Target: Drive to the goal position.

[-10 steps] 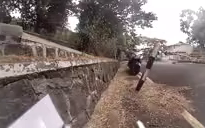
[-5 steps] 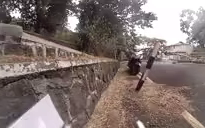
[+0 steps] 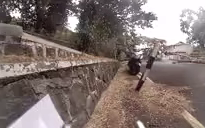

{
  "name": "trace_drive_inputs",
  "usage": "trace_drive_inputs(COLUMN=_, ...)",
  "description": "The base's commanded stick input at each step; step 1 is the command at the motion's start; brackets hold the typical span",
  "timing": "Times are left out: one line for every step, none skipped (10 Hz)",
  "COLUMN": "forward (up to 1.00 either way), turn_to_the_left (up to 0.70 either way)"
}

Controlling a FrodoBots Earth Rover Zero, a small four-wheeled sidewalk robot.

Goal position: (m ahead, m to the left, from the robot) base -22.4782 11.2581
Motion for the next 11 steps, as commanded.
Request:
trace_drive_inputs(forward=0.00, turn_to_the_left=-0.61)
trace_drive_inputs(forward=0.00, turn_to_the_left=-0.61)
trace_drive_inputs(forward=0.00, turn_to_the_left=-0.61)
trace_drive_inputs(forward=0.00, turn_to_the_left=-0.61)
trace_drive_inputs(forward=0.00, turn_to_the_left=-0.61)
trace_drive_inputs(forward=0.00, turn_to_the_left=-0.61)
trace_drive_inputs(forward=0.00, turn_to_the_left=-0.61)
trace_drive_inputs(forward=0.00, turn_to_the_left=-0.61)
trace_drive_inputs(forward=0.00, turn_to_the_left=-0.61)
trace_drive_inputs(forward=0.00, turn_to_the_left=-0.61)
trace_drive_inputs(forward=0.00, turn_to_the_left=-0.61)
